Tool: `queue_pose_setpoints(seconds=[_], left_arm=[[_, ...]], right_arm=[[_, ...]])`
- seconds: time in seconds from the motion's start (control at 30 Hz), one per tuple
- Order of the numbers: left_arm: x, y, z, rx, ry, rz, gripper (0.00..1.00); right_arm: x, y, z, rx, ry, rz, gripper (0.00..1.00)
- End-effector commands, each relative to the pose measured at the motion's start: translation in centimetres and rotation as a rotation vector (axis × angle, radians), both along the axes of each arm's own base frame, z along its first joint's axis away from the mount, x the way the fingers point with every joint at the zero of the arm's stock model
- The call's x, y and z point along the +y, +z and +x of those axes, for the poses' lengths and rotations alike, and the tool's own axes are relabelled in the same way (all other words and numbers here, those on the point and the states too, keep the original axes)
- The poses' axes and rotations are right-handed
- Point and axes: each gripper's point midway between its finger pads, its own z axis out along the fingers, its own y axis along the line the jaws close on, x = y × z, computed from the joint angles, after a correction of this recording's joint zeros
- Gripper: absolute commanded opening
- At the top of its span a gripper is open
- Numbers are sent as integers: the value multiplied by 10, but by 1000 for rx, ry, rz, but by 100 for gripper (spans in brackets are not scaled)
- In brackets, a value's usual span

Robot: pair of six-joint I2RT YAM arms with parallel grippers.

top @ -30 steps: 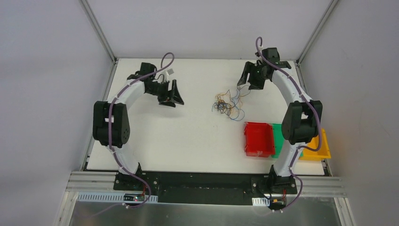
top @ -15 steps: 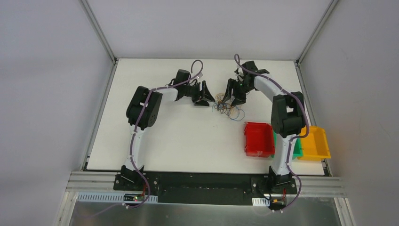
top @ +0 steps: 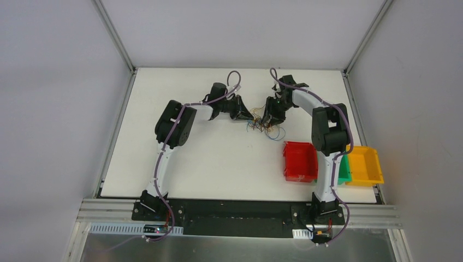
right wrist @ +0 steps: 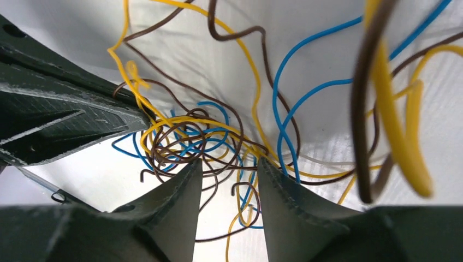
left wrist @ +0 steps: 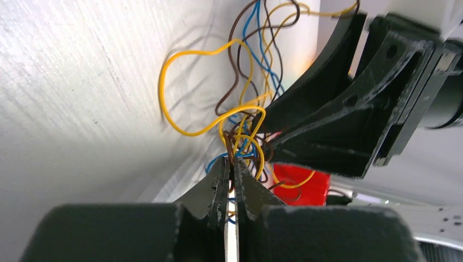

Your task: Untangle the cables

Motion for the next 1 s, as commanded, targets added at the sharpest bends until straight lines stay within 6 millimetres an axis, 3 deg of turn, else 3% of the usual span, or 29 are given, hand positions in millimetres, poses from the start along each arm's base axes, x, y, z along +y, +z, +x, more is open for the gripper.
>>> queue_pose_setpoints(seconds=[0.0,0.13,0.3,0.37,0.63,0.97], left_arm=[[0,40,-2,-83,-24,-56,0],[22,88,-10,-166,-23,-69,0],[74,162,-28,-304,2,-26,0],[95,201,-37,-368,23,-30,0],[167,308,-59,-551,152,-6,0],[265,459,-57,-809,457,-25,0]], right_arm=[[-7,-7,2,-28,18,-61,41],[-25,-19,-5,-57,99,-188,26],[-49,-33,-18,-81,211,-352,9],[-54,-33,-22,-97,240,-384,5],[-65,-32,-25,-115,285,-441,0],[-76,-41,-23,-108,300,-509,0]])
